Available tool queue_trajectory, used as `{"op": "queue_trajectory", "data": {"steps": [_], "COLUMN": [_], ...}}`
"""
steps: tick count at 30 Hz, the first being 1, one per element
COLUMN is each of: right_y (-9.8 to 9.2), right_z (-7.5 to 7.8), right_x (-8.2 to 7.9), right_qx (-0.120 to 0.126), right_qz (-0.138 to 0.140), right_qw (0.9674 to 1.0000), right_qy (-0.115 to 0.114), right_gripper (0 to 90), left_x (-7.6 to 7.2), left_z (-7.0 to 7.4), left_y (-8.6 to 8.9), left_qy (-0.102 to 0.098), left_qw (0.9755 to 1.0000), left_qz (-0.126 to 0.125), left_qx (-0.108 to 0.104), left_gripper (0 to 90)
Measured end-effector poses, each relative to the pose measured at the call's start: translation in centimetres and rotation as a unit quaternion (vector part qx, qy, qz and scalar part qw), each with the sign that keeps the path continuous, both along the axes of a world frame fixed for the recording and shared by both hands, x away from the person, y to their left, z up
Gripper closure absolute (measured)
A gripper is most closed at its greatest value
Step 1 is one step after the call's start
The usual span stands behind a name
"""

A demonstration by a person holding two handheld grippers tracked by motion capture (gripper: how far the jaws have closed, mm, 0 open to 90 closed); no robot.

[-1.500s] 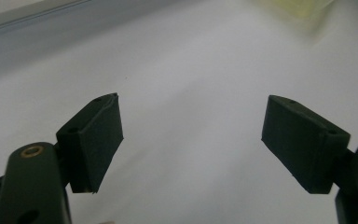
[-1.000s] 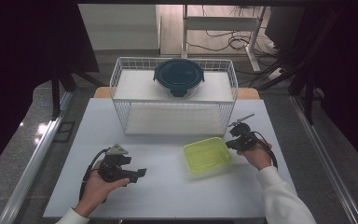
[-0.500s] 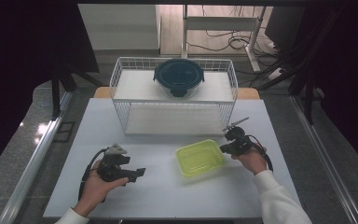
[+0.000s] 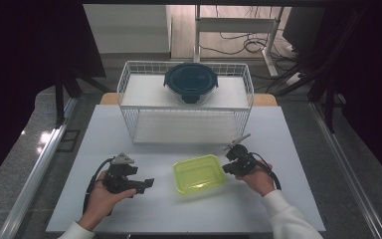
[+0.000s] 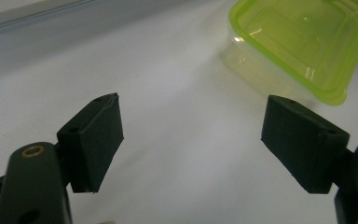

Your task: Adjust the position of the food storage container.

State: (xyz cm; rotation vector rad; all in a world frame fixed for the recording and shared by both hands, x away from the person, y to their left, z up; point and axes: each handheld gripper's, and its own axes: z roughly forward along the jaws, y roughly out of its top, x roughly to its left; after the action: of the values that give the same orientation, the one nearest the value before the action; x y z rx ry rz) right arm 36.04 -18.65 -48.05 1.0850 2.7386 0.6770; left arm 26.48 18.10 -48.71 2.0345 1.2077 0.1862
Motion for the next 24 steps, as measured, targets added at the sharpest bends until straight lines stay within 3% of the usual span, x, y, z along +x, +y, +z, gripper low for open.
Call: {"op": "queue_trajectory", "data": {"steps": [11, 24], "right_y": [2.7, 2.4], "right_z": [-0.2, -0.3], "right_x": [-2.1, -2.2], "right_qx": [0.014, 0.020], "right_qz": [0.050, 0.053], "right_qw": [0.9985, 0.9982], "right_qy": [0.018, 0.017], "right_gripper": [88.4, 88.4], "left_x": [-0.2, -0.4], "left_z": [0.2, -0.1], "left_y": [1.1, 1.1], "left_qy": [-0.003, 0.002], "left_qw": [0.9999, 0.9997], "left_qz": [0.013, 0.022], "left_qx": [-0.010, -0.014], "left_gripper": [19.7, 19.6]}}
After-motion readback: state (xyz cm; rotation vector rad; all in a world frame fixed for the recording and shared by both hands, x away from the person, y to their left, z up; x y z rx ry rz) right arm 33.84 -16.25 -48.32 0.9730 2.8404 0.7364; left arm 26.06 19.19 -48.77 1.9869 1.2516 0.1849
